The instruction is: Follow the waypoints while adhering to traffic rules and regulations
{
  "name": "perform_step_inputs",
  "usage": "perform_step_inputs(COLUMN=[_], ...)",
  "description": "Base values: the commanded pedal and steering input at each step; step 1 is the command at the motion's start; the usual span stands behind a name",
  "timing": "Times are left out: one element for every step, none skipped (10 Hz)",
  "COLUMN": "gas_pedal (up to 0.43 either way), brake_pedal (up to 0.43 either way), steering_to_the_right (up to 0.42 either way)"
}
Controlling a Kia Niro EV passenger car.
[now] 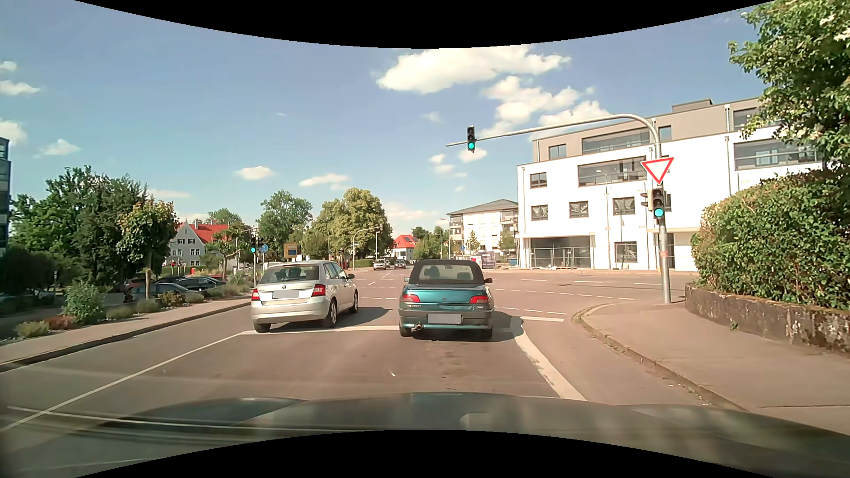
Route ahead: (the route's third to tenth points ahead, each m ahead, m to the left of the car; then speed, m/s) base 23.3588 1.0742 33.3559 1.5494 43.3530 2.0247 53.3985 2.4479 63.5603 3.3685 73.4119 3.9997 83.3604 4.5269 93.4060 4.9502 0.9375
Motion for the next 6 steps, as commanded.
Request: perform_step_inputs(gas_pedal=[0.189,0.22,0.22,0.22,0.22,0.22], brake_pedal=[0.006,0.006,0.006,0.006,0.006,0.006], steering_to_the_right=[0.006,0.004,0.004,0.004,0.004,0.005])
